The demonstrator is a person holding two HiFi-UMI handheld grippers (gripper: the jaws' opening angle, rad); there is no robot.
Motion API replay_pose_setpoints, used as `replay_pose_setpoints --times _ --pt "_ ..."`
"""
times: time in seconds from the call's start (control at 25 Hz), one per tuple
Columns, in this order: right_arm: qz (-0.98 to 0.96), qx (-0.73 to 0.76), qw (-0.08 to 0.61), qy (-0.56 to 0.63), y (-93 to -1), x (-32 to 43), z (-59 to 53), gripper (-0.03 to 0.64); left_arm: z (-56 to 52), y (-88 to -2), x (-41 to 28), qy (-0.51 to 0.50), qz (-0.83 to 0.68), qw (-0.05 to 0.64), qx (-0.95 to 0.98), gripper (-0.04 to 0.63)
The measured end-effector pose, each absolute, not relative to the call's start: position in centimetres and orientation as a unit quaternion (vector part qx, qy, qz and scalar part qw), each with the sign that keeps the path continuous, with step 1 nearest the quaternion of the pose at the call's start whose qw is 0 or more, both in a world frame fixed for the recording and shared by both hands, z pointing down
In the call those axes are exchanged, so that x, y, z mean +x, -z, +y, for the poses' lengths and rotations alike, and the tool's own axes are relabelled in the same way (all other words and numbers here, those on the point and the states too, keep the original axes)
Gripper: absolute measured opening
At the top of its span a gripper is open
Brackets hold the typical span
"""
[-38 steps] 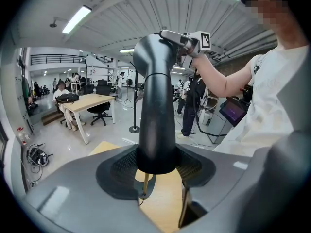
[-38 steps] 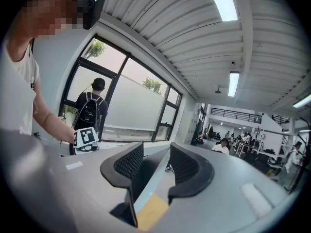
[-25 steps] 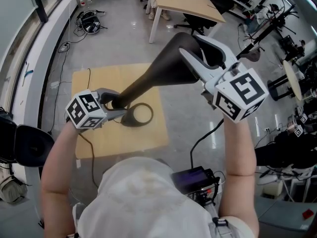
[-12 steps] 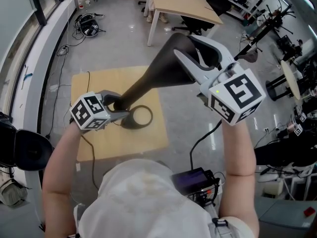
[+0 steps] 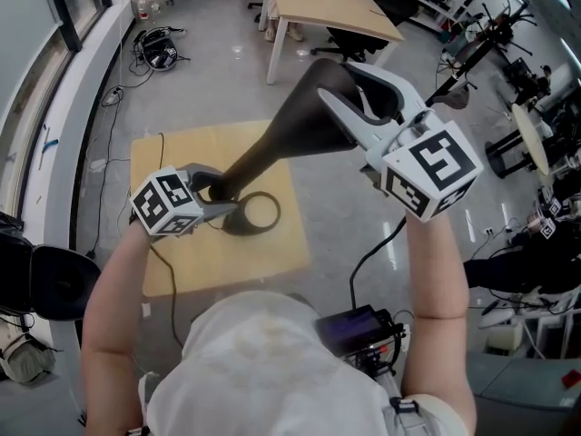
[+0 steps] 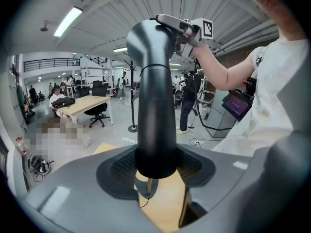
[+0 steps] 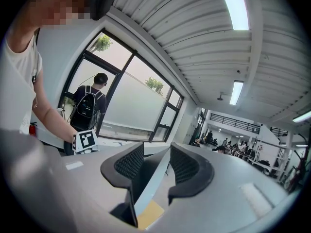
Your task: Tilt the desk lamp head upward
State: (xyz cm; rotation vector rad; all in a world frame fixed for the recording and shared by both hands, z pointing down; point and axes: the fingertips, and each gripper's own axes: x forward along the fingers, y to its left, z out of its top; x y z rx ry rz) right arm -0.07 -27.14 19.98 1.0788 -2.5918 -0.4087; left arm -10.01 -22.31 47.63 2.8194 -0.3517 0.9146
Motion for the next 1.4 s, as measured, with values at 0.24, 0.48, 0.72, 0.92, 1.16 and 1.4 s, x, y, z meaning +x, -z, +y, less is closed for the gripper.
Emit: replay_pose_setpoints --times 0.24,0.48,0.72,0.92,1.16,1.4 --pt "-0.895 0.397 0.147 0.14 -19.7 -0.7 -26.4 0.182 -22.1 -47.7 -10.6 -0.338 -0.089 0.058 0.935 0.221" --pt "-0.877 0.443 0.115 0.149 -19.5 0.8 -25.3 0.188 -22.0 -47.8 -10.0 -0.345 -0.104 0.011 0.933 0.226" --pt "-0.85 0.507 0.034 0.14 -18.3 3.8 -22.2 0.173 -21.5 -46.8 -11.6 -0.284 -0.167 -0.002 0.944 0.239" --pt "-0.835 0.535 -0.004 0.129 -19.2 5.3 -19.0 0.095 -19.6 -45.8 -14.5 -0.16 -0.237 0.039 0.957 0.218" --pt "-0.83 0.551 -0.037 0.082 -22.4 6.8 -16.6 0.012 -16.9 -45.8 -16.4 -0.085 -0.279 0.077 0.953 0.132" --pt "-0.864 0.501 -0.032 0.045 -27.7 6.8 -13.5 0.012 -11.0 -46.6 -15.0 -0.054 -0.27 0.108 0.955 0.041"
